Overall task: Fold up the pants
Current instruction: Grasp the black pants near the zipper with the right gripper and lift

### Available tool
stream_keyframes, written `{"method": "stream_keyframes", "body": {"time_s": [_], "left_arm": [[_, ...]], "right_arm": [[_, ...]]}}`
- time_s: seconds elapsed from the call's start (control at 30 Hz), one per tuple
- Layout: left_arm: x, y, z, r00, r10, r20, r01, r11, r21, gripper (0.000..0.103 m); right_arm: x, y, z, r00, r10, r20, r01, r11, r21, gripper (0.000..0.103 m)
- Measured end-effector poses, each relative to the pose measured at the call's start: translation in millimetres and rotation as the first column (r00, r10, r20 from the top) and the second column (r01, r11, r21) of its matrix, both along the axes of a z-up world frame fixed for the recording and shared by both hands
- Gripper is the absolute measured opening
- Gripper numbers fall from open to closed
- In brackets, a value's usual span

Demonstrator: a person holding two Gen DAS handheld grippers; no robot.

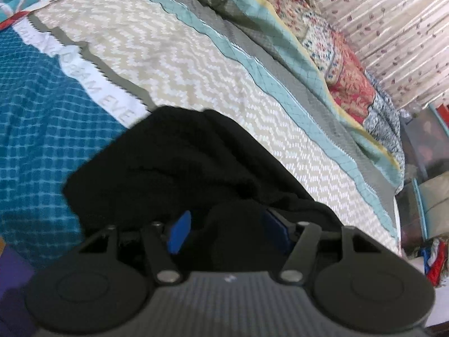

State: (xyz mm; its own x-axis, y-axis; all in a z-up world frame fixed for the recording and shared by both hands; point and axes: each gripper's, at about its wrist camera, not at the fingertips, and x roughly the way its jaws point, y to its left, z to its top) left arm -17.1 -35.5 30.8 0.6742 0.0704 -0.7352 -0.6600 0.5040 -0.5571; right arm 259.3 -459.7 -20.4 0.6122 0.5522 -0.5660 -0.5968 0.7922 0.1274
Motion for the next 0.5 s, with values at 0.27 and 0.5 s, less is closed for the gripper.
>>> {"method": "stream_keyframes", "body": {"time_s": [0.27,0.5], "left_arm": [[-60.7,32.6,-8.3,0.993,0.110,0.033,-0.109,0.994,-0.017,0.064],[-91.7,52.9,-31.8,0.979,0.197,0.046,-0.191,0.976,-0.106,0.066]], "right_arm": [[-40.3,2.2,17.8,0.992,0.112,0.059,-0.112,0.994,-0.002,0.062],[-4.5,-6.9,23.1,0.998,-0.068,0.001,0.067,0.993,0.100,0.018]]}}
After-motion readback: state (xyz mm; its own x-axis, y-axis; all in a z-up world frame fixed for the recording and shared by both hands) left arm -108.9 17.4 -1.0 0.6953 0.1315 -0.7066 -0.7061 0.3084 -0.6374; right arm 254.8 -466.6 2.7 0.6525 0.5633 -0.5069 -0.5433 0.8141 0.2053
